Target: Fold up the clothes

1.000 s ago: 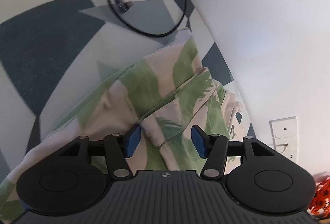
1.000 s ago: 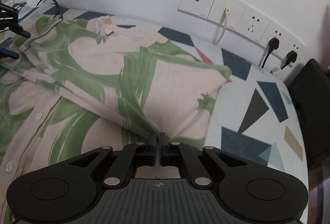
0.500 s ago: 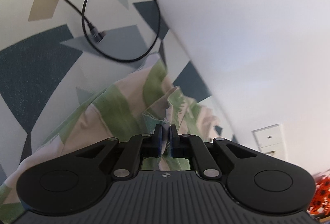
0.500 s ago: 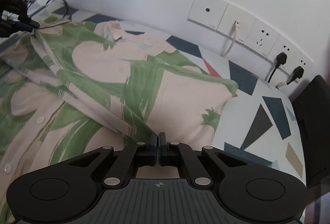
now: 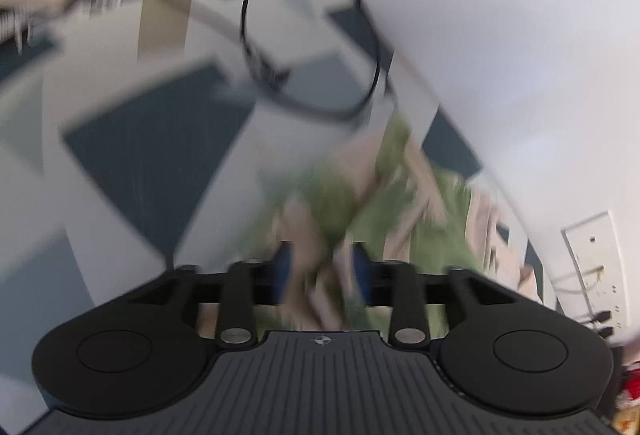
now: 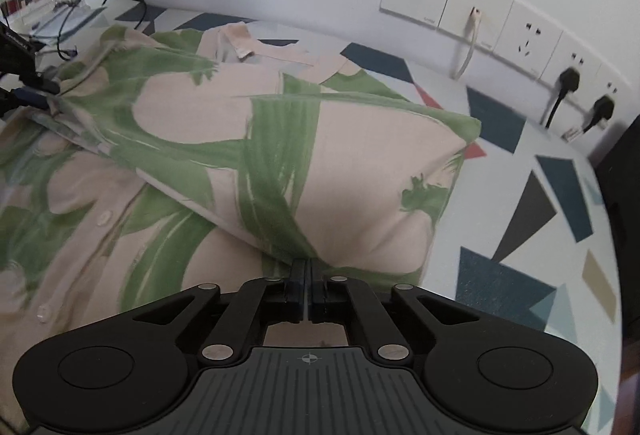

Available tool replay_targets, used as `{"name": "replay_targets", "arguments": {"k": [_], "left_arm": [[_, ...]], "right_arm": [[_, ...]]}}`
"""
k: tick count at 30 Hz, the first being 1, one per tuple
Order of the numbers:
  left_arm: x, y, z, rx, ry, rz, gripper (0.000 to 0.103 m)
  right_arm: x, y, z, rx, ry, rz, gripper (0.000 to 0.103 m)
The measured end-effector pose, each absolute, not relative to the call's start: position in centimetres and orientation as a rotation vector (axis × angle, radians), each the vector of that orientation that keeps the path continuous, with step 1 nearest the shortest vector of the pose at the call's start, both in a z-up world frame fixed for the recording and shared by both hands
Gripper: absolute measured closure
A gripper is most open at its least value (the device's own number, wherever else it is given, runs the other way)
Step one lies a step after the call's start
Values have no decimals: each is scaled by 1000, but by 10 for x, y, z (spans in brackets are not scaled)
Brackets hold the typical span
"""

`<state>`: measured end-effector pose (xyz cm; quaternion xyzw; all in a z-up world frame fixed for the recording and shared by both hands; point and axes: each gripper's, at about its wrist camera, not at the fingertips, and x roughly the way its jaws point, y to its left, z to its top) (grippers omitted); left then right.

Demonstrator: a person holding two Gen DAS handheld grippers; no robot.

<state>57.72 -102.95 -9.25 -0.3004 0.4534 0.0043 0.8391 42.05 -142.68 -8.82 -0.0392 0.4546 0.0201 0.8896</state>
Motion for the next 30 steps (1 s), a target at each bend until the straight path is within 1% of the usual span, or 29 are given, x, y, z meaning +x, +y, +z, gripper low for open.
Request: {"name": "replay_targets", "arguments": {"k": [2, 4, 6, 7, 8, 9, 11, 13, 15, 16, 17, 19, 22, 26, 29, 30], "left_arm": [[590, -1031, -83, -612, 913, -27, 53], [604, -1038, -74, -599, 901, -85, 53], [620, -1051, -73, -569, 911, -142, 53], [628, -1059, -74, -548, 923, -162, 52], [634, -1067, -77, -528, 943, -168, 52], [639, -1074, -80, -512, 961, -175, 51], [639, -1082, -83, -493, 978, -179, 45], [634, -1087, -85, -471, 983, -178, 38], [624, -1084, -86, -447, 981, -166, 33], [619, -1081, -86, -439, 981, -160, 33], [613, -1077, -84, -434, 979, -152, 32], [600, -1066, -80, -417, 965, -128, 29], [578, -1051, -70, -363, 939, -81, 26], [537, -1035, -51, -322, 871, -7, 24], [502, -1022, -34, -311, 782, 51, 17], [491, -1019, -29, -300, 758, 62, 13]], "right_arm": [[421, -1435, -80, -36, 919, 40, 82], [423, -1447, -71, 34, 887, 22, 80], [428, -1459, -65, 107, 849, -19, 74], [431, -1464, -63, 135, 829, -49, 68], [434, -1467, -63, 148, 818, -80, 64], [438, -1468, -65, 153, 813, -110, 62], [444, -1470, -68, 157, 804, -164, 51], [446, -1468, -72, 150, 800, -202, 44], [445, -1466, -77, 149, 800, -222, 34], [444, -1465, -79, 149, 800, -233, 26], [442, -1465, -81, 150, 800, -245, 21], [437, -1465, -83, 150, 791, -262, 19], [430, -1468, -83, 159, 766, -280, 12], [421, -1475, -77, 190, 716, -281, 10], [414, -1477, -68, 183, 675, -281, 9], [411, -1477, -64, 176, 661, -283, 9]]}}
